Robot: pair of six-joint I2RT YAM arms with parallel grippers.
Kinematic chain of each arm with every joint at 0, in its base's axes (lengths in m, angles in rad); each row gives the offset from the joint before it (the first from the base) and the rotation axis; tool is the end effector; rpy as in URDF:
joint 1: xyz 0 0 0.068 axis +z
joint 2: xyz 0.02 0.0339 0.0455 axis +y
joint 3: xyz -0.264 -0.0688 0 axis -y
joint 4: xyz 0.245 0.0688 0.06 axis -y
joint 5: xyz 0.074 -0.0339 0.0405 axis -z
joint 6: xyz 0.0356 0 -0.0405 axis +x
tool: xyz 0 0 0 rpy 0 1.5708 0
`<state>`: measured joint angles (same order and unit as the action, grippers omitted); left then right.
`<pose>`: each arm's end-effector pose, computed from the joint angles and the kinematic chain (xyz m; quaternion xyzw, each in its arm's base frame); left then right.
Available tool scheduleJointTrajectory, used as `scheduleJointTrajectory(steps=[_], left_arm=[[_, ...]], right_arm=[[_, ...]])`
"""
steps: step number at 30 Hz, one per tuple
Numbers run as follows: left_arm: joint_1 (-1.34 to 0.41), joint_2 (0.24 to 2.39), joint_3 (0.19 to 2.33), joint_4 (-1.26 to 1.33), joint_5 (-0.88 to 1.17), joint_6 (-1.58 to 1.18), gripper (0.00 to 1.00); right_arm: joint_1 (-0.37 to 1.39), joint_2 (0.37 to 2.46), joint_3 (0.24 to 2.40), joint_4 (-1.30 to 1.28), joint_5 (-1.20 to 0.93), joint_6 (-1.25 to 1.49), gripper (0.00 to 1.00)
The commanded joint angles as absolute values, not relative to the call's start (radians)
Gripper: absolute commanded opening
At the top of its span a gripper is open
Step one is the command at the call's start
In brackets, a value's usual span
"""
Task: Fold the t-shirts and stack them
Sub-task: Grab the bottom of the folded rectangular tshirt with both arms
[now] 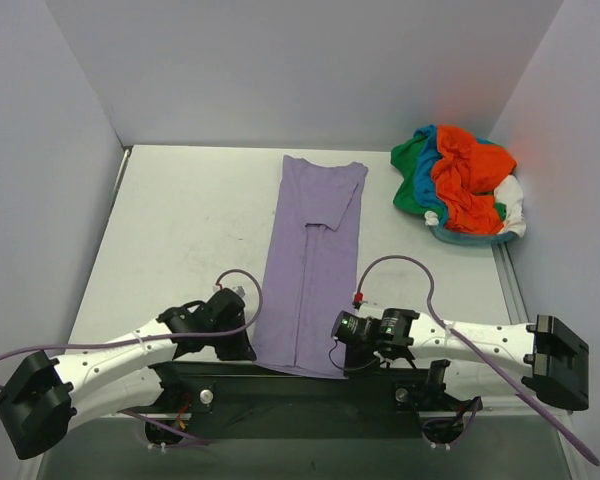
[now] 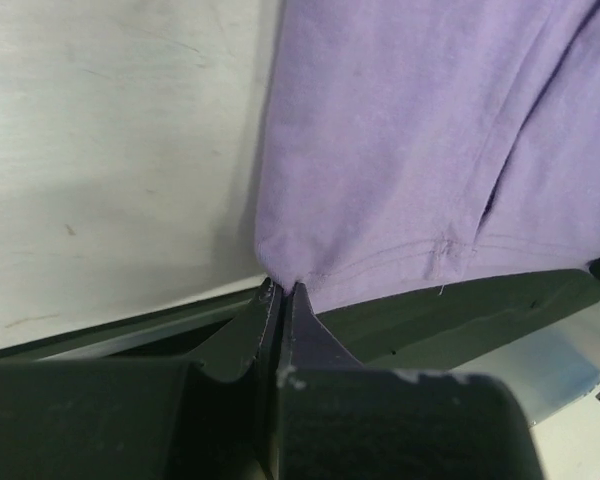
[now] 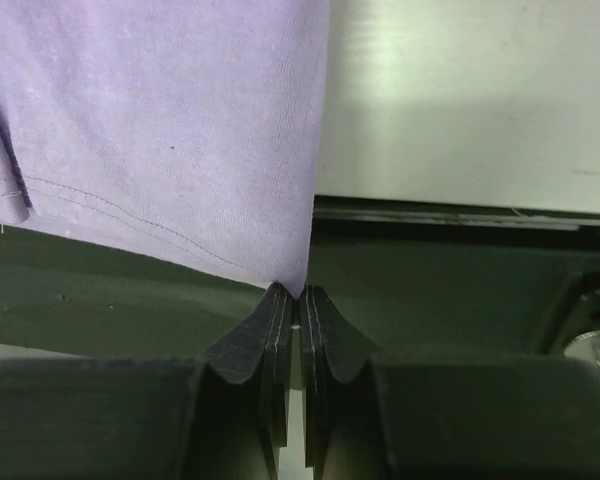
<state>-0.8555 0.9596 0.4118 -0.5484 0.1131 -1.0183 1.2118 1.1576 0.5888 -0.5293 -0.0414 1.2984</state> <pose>0.1012 -0.1226 0.1560 -0.0657 0.9683 -0.2216 0.0947 0.0698 0.1902 0.1763 0.0372 0.9713 0.2288 0.0536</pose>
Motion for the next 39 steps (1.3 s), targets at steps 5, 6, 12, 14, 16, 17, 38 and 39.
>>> scheduleJointTrajectory(steps=[5, 6, 12, 14, 16, 17, 38, 39], left_arm=[[-0.939, 0.905, 0.482, -0.612, 0.101, -1.086, 0.00], [-0.952, 0.897, 0.482, -0.617, 0.098, -1.091, 0.00], [-1.023, 0.882, 0.506, -0.661, 0.087, -1.121, 0.00], [-1.040, 0.874, 0.521, -0.684, 0.080, -1.130, 0.00], [-1.054, 0.862, 0.534, -0.704, 0.071, -1.134, 0.00], [-1.057, 0.858, 0.540, -0.724, 0.069, -1.134, 0.00], [-1.028, 0.893, 0.742, -0.752, -0.011, -1.068, 0.00], [-1.019, 0.913, 0.749, -0.744, -0.008, -1.059, 0.00]], right_arm=[[1.227, 1.077, 0.595, -0.704, -0.061, 1.308, 0.03], [1.227, 1.068, 0.597, -0.709, -0.064, 1.312, 0.03], [1.297, 1.045, 0.606, -0.748, -0.074, 1.362, 0.02], [1.324, 1.043, 0.612, -0.758, -0.071, 1.396, 0.02], [1.371, 1.043, 0.626, -0.775, -0.064, 1.422, 0.02], [1.385, 1.043, 0.630, -0.781, -0.060, 1.448, 0.01], [1.324, 0.999, 0.859, -1.009, 0.130, 1.439, 0.00], [1.289, 0.999, 0.871, -1.009, 0.141, 1.424, 0.00]])
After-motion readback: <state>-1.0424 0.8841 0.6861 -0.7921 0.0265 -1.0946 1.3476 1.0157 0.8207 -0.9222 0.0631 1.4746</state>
